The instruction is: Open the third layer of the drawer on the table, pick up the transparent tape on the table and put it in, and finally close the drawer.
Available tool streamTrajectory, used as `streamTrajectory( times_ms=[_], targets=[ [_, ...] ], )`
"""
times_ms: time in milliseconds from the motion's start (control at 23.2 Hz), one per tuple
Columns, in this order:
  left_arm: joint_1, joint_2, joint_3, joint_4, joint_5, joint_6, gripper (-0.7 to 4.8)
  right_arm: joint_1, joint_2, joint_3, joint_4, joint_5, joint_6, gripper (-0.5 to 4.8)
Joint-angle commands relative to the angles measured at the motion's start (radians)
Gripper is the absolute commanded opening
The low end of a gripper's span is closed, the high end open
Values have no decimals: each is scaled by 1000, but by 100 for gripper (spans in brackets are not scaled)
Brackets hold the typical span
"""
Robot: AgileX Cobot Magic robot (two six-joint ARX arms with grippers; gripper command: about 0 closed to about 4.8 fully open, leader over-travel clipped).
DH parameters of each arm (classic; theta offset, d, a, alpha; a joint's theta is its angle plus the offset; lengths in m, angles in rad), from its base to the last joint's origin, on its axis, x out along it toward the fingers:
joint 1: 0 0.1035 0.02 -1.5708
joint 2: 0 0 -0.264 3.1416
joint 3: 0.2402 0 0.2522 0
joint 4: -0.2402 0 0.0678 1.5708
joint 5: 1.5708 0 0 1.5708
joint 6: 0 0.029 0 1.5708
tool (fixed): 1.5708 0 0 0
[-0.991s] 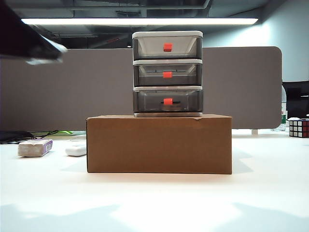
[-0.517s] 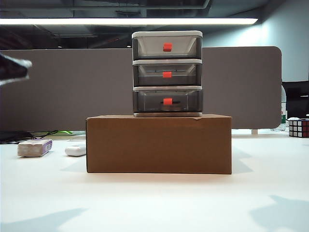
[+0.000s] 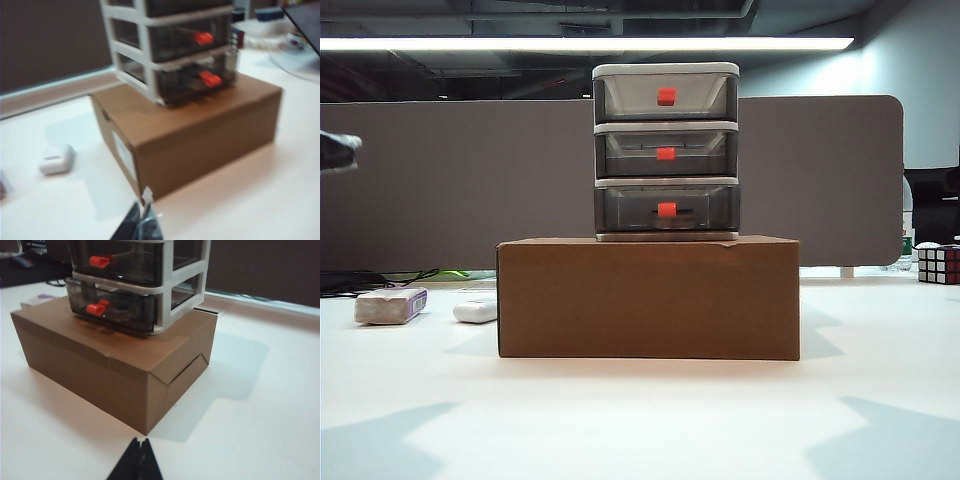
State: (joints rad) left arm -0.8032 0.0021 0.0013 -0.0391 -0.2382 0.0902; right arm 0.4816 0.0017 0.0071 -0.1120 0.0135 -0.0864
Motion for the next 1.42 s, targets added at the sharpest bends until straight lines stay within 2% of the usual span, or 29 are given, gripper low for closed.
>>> streamTrajectory(
  times_ms=[43, 86, 172, 258, 388, 474, 732, 1421],
  targets=[
    [240, 0, 5, 20, 192, -4, -5, -29, -2, -6, 14, -13, -69, -5],
    [317, 0, 5, 22, 241, -21, -5, -51, -2, -6, 13, -14, -75, -5],
    [579, 0, 5, 42, 432, -88, -5, -154, -2, -6, 16, -34, -76, -5],
    [752, 0, 6, 47, 548, -115, -5, -241, -2, -6, 20, -77, -76, -5],
    [858, 0, 6, 45, 595, -137, -5, -314, -2, -6, 21, -83, -64, -5],
    [886, 0, 6, 44, 583, -150, -5, -352, -2, -6, 35, -80, -46, -5],
    [879, 0, 6, 40, 481, -151, -5, -354, -2, -6, 107, -58, -43, -5],
    [879, 0, 6, 33, 508, -151, -3, -354, -2, -6, 108, -60, -41, -5]
  ],
)
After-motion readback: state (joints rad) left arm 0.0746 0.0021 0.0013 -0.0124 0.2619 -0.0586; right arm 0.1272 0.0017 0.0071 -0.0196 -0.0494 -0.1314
